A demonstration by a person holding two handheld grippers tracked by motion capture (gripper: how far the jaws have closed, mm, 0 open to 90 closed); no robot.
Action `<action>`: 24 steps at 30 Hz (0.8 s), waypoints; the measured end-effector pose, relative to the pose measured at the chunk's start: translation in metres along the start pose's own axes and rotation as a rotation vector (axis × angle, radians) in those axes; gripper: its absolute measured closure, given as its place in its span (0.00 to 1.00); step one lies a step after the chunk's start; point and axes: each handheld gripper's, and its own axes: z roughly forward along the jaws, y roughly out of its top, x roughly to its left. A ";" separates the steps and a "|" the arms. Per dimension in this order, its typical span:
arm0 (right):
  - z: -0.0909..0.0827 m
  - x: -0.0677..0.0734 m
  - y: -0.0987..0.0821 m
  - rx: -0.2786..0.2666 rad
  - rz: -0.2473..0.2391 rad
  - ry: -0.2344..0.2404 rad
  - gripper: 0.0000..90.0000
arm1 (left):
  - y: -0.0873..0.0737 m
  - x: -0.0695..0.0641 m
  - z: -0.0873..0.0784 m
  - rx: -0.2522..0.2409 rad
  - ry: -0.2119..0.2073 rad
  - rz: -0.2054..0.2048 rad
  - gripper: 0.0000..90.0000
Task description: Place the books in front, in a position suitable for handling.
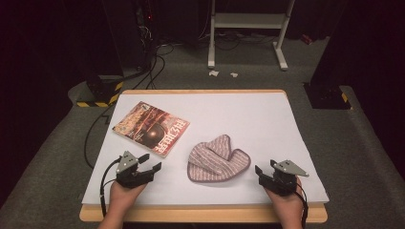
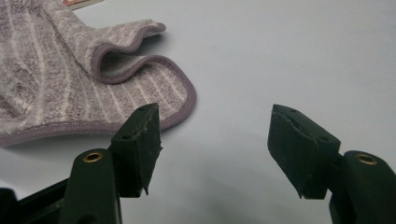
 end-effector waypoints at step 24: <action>0.003 0.030 0.006 -0.019 -0.059 0.109 0.39 | 0.049 -0.069 0.109 0.150 -0.181 0.093 0.76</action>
